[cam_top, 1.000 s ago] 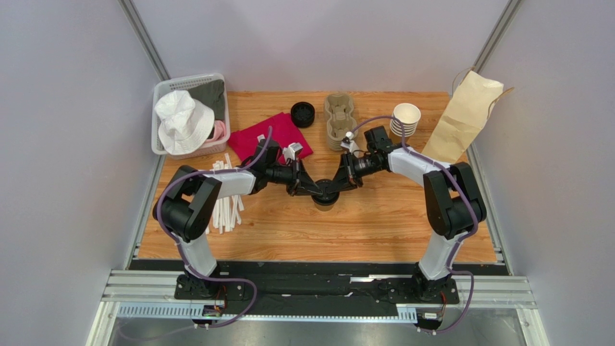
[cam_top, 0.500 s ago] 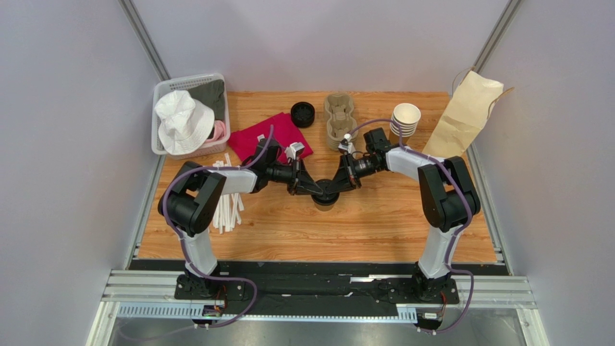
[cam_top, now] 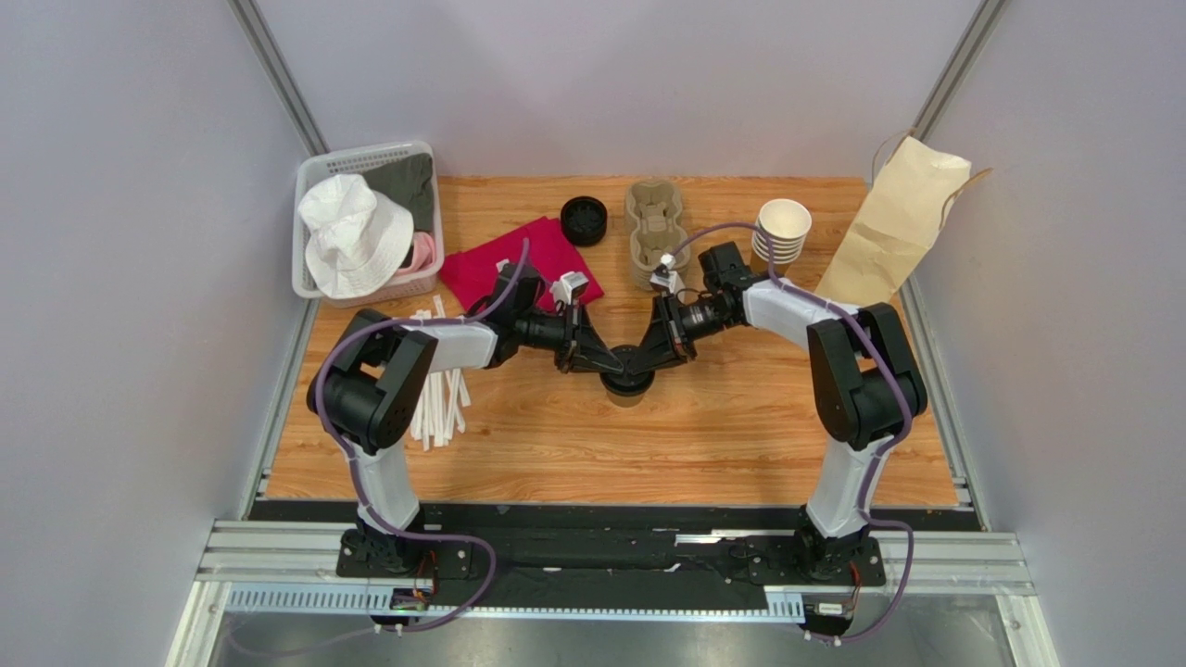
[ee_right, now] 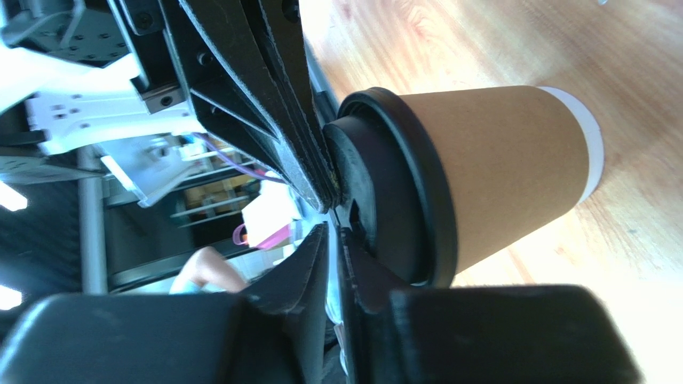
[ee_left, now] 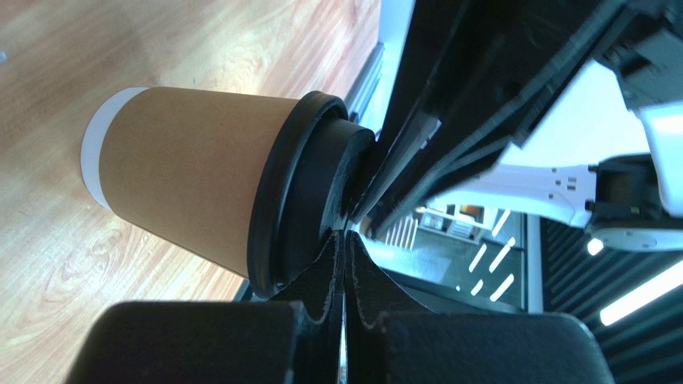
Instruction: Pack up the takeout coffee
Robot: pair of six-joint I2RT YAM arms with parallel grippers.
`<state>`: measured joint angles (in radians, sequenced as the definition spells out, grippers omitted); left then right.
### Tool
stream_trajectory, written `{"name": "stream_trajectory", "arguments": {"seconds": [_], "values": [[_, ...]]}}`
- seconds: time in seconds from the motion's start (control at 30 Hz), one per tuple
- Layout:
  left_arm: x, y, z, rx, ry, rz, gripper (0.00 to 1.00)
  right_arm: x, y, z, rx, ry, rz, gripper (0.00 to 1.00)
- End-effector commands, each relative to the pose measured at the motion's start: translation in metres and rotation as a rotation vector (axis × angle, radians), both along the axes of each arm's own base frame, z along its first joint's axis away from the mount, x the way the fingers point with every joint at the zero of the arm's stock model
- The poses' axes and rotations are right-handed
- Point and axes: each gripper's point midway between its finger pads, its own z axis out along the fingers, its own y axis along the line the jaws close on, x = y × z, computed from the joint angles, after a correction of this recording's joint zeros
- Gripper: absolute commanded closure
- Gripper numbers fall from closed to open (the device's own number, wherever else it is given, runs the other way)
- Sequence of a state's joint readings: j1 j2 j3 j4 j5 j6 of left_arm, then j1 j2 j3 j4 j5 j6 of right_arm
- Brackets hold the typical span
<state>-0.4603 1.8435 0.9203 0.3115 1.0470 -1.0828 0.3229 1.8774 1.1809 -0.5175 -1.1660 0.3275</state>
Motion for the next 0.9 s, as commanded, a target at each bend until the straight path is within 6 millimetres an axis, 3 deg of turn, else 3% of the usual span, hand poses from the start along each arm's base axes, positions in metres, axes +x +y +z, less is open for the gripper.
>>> {"name": "stream_trajectory", "arguments": {"seconds": [0.0, 0.1, 0.23, 0.27, 0.33, 0.37, 0.4, 0.43, 0.47, 0.5, 0.57, 0.6, 0.73, 0.87], "values": [[0.015, -0.008, 0.024, 0.01, -0.088, 0.057, 1.0, 0.013, 0.008, 0.032, -0.046, -0.226, 0.011, 0.77], [0.021, -0.014, 0.064, -0.053, -0.156, 0.052, 0.91, 0.013, 0.018, 0.073, 0.013, -0.296, 0.028, 0.69], [0.02, -0.013, 0.122, -0.132, -0.254, 0.048, 0.7, 0.011, 0.02, 0.125, 0.073, -0.366, 0.017, 0.55], [0.018, -0.011, 0.127, -0.129, -0.252, 0.051, 0.62, 0.007, 0.018, 0.14, 0.082, -0.396, 0.008, 0.52], [0.019, 0.002, 0.142, -0.113, -0.304, 0.091, 0.54, 0.006, 0.013, 0.145, 0.04, -0.432, -0.03, 0.43], [0.017, 0.01, 0.137, -0.075, -0.273, 0.11, 0.49, 0.002, 0.007, 0.152, 0.02, -0.491, -0.045, 0.4], [0.02, 0.023, 0.131, -0.042, -0.302, 0.137, 0.47, -0.002, 0.002, 0.144, -0.023, -0.491, -0.061, 0.38], [0.02, 0.034, 0.139, -0.013, -0.351, 0.184, 0.45, 0.008, -0.008, 0.133, -0.128, -0.544, -0.127, 0.37], [0.014, 0.044, 0.128, 0.054, -0.307, 0.206, 0.41, 0.007, -0.017, 0.133, -0.182, -0.605, -0.162, 0.34], [0.015, 0.057, 0.12, 0.103, -0.32, 0.242, 0.4, 0.006, -0.024, 0.118, -0.238, -0.624, -0.181, 0.3], [0.011, 0.078, 0.115, 0.201, -0.38, 0.298, 0.34, 0.009, -0.035, 0.105, -0.366, -0.723, -0.208, 0.04], [0.013, 0.089, 0.108, 0.24, -0.385, 0.332, 0.32, 0.005, -0.039, 0.092, -0.419, -0.729, -0.199, 0.0], [0.004, 0.114, 0.107, 0.296, -0.441, 0.371, 0.27, -0.015, -0.034, 0.061, -0.518, -0.772, -0.125, 0.0], [0.012, 0.135, 0.108, 0.315, -0.444, 0.441, 0.27, -0.029, -0.025, 0.037, -0.56, -0.798, -0.051, 0.0]]}}
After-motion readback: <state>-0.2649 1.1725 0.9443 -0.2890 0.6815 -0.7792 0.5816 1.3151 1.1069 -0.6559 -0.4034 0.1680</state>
